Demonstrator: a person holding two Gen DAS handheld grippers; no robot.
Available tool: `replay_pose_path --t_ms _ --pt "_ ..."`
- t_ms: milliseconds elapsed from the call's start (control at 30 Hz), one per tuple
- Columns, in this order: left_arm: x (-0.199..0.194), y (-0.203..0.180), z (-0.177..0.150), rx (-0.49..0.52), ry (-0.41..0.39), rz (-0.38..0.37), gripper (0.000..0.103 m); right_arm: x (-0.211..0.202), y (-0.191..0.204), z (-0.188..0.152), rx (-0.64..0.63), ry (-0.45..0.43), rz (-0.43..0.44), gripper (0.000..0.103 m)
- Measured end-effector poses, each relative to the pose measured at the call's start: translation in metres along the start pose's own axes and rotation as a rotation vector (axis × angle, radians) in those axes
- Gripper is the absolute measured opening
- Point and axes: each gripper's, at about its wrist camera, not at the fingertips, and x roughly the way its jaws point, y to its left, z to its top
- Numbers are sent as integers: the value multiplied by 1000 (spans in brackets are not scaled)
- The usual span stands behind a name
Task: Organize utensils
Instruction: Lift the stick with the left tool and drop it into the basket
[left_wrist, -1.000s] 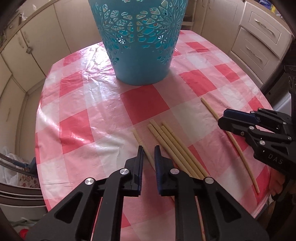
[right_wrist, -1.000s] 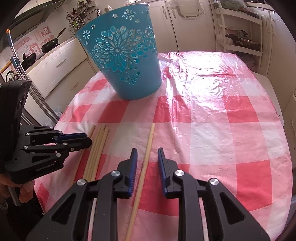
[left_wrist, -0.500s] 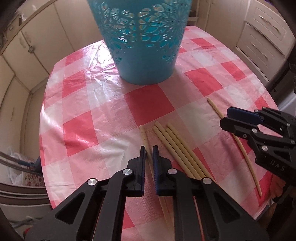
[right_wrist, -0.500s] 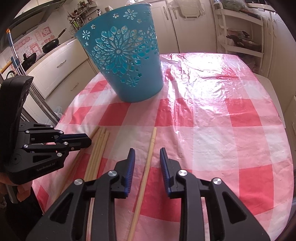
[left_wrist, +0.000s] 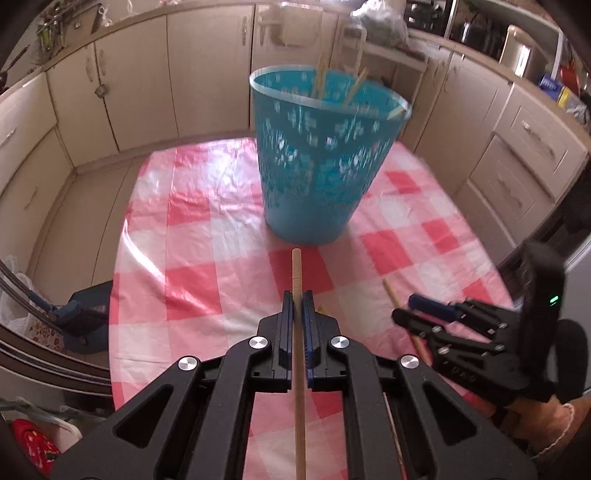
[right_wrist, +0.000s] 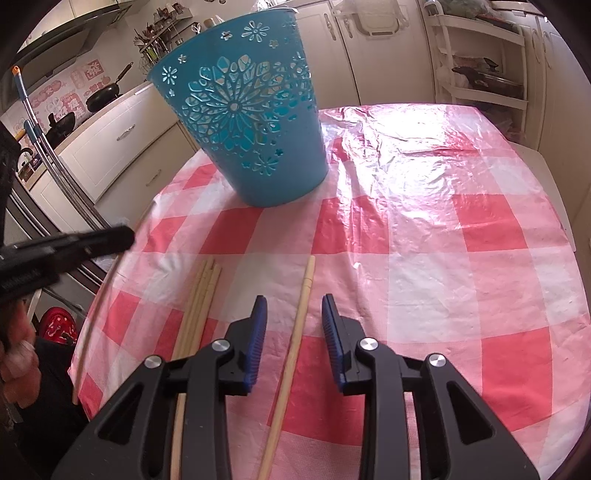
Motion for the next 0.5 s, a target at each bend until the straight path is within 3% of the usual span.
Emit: replay_pose_path --t_ms 300,500 --pt "-91 3 78 -52 -343 -122 5 0 3 0 -10 -3 -12 31" --pt "-96 -11 133 -68 -541 -84 5 0 2 0 -10 -4 -10 33"
